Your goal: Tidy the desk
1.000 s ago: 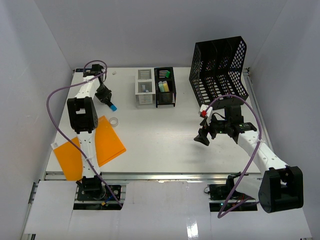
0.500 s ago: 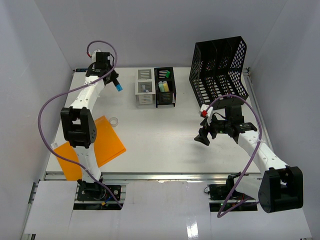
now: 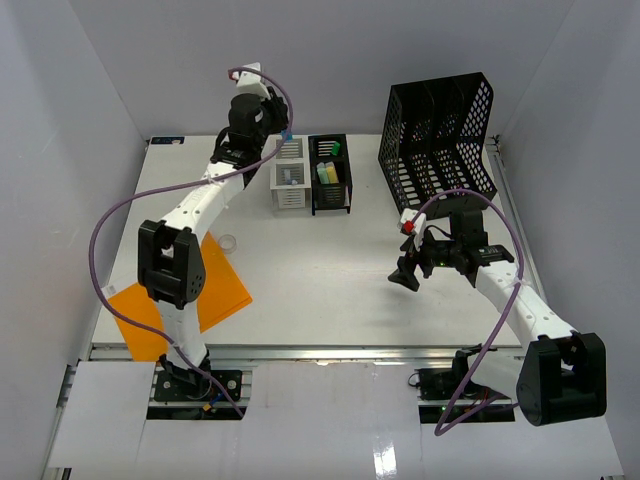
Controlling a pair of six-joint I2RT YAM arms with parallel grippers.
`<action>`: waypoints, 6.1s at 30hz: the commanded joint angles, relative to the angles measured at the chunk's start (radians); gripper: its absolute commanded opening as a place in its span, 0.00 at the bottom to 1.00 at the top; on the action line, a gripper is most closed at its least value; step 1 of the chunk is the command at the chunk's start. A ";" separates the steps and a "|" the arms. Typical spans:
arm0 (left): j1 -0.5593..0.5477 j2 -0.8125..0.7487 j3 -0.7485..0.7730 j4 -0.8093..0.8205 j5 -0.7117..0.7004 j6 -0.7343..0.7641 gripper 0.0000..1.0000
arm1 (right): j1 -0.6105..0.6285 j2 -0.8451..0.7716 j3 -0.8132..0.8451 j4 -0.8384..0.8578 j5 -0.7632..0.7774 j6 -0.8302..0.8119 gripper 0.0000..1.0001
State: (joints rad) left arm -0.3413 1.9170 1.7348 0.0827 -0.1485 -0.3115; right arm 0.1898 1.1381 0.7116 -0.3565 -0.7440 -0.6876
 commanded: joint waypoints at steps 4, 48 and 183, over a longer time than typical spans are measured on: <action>-0.067 0.159 0.118 0.199 0.110 0.078 0.00 | -0.006 -0.012 0.021 0.017 -0.021 -0.004 0.96; -0.131 -0.038 -0.038 0.087 0.047 0.036 0.73 | -0.032 -0.017 0.015 0.005 -0.031 -0.029 0.97; 0.108 0.269 0.275 -0.240 0.425 -0.176 0.60 | -0.091 0.025 0.011 -0.001 -0.012 -0.039 0.97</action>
State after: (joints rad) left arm -0.2359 2.2696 1.9907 -0.1380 0.3152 -0.5006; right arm 0.1070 1.1667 0.7113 -0.3595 -0.7425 -0.7151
